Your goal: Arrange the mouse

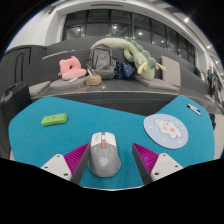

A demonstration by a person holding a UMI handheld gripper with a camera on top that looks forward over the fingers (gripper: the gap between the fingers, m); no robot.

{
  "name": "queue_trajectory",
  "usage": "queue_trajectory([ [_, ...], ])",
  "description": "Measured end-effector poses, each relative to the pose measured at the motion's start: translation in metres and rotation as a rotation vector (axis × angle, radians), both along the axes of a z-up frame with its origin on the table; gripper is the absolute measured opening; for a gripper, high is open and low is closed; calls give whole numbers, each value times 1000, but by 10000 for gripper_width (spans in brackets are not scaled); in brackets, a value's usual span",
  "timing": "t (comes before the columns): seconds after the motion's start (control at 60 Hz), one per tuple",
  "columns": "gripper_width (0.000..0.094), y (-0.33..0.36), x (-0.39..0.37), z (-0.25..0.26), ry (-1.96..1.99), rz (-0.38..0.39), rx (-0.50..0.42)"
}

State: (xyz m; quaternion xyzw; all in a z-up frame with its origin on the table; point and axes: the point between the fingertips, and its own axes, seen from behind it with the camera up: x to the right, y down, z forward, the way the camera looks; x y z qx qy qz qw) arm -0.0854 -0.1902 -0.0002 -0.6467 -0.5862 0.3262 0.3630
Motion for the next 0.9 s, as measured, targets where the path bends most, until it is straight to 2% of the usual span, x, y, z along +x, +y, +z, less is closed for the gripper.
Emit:
queue_trajectory([
  [0.167, 863, 6, -12, -11, -37, -15, -24],
  [0.217, 839, 2, -12, -15, -53, -10, -37],
  [0.267, 666, -6, -14, -15, -54, 11, -59],
  [0.3, 497, -7, -13, -15, -54, 25, -59],
  [0.383, 438, -7, -13, -14, -51, 35, -11],
  [0.467, 358, -5, -13, -14, -49, 31, -11],
  [0.583, 330, -13, -6, -7, -48, 64, -44],
  [0.667, 326, -10, 0, 11, -17, 76, -30],
  [0.783, 327, 10, 0, 62, 50, 79, -37],
  [0.9, 325, 59, -17, 125, 151, 24, -39],
])
